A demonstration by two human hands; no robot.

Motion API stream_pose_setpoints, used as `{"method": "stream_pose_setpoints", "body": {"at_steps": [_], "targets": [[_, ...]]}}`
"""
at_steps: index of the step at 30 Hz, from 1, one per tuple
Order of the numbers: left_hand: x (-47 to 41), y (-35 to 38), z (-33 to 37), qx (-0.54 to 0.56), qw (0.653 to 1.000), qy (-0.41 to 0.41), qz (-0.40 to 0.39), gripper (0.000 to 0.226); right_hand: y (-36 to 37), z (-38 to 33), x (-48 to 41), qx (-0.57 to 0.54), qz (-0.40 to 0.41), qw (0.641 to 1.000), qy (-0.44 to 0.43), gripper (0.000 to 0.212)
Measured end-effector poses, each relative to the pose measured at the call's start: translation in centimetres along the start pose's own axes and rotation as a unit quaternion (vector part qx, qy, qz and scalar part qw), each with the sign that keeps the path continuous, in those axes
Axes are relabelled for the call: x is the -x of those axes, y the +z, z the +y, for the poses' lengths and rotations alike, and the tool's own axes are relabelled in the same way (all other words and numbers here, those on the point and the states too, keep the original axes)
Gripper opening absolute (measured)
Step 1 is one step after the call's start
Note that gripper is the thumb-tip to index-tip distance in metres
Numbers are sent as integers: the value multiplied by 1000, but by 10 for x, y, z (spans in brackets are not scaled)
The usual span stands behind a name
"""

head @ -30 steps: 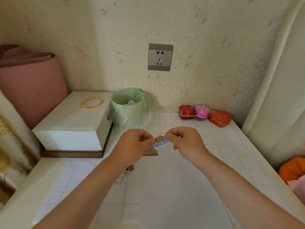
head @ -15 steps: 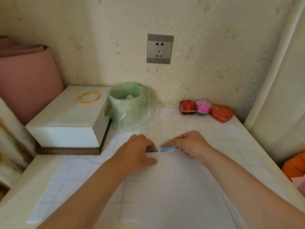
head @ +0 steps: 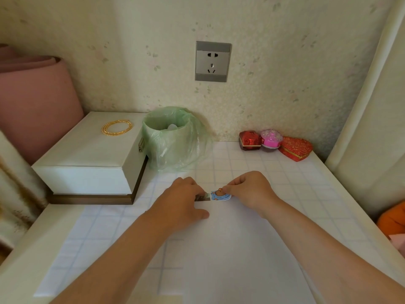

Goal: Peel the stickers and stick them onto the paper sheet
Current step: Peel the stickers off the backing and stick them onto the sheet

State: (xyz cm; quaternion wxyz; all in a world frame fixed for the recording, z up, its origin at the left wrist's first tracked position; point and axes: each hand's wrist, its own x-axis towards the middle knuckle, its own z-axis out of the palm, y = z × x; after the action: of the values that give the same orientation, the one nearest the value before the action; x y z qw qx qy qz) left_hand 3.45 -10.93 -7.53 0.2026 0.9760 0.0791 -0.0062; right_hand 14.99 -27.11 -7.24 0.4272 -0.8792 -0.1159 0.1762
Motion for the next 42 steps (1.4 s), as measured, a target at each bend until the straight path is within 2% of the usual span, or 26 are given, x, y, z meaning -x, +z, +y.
{"method": "stream_pose_setpoints", "body": {"at_steps": [6,10,13,18,20,23,24,29,31,33,35,37,42], "targets": [[2,1,1,-20,1000,11,1,53,2,2,-1,19,8,1000,0,10],[6,5,6,-85,993,79,-4,57,4,2,-2,44,12,999,-14,9],[4,10,12,-110,986,119,-29,55,7,2,-3,89,27,996,-15,11],[2,13,17,-104,987,114,-38,56,7,-1,2,210,50,976,-33,13],[2,14,17,-110,987,110,-42,55,6,0,5,247,69,965,-49,20],[3,18,17,-141,983,103,-54,53,0,6,9,271,92,955,-83,53],[4,19,17,-150,982,98,-63,55,-2,8,10,280,92,950,-100,58],[6,22,18,-168,978,91,-80,63,-8,27,19,343,83,895,-274,42],[7,23,18,-157,981,93,-63,65,-5,34,23,354,73,868,-340,32],[10,24,21,-152,983,95,-28,81,-2,40,23,365,77,841,-391,28],[12,27,25,-157,983,96,-3,94,0,46,23,377,72,824,-417,30],[14,31,26,-161,982,98,10,94,-1,49,24,388,62,818,-420,36],[11,27,25,-166,981,102,-1,95,-7,52,28,375,54,828,-413,42]]}}
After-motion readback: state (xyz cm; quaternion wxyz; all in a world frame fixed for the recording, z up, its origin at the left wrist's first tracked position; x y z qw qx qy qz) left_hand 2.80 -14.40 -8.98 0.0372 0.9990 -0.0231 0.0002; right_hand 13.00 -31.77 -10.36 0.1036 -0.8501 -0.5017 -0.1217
